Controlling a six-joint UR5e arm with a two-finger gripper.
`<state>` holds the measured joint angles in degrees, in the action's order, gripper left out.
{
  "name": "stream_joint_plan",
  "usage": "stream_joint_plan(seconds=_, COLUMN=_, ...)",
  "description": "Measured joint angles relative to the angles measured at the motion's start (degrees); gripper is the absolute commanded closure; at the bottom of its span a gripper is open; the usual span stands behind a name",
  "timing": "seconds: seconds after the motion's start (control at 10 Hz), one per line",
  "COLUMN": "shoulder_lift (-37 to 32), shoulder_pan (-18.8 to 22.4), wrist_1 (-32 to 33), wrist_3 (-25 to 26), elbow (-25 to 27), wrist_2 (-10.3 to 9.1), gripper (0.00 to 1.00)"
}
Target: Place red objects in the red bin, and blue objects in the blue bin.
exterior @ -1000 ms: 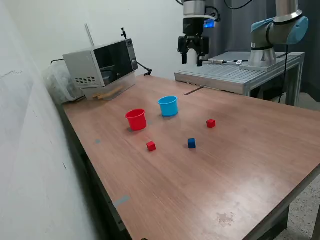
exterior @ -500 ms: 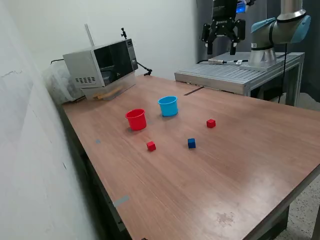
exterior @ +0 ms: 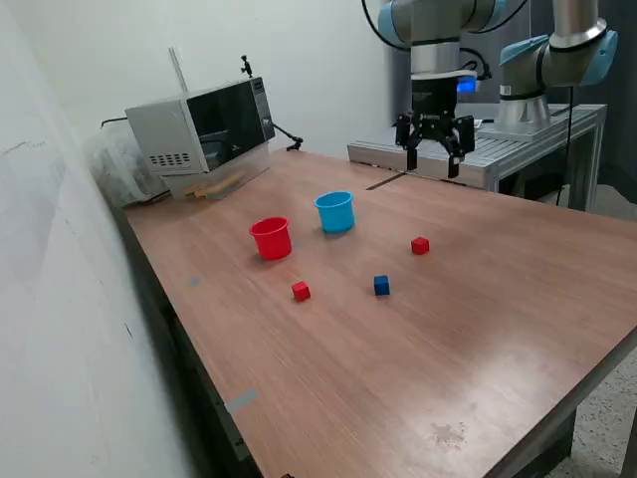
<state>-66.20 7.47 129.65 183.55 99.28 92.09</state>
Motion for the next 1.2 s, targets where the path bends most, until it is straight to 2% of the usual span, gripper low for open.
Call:
stream_joint_plan(seconds=0.4, shoulder_lift=7.86, shoulder_pan=-4.69, wrist_1=3.95, wrist_3=0.1, elbow=-1.1, wrist_2=0.02, gripper=0.0)
stream_joint_plan(seconds=1.2, shoulder_lift=9.71, shoulder_pan=-3.13, wrist_1=5.27, wrist_3=0.38, elbow=0.47, wrist_2=-0.03, gripper=0.0)
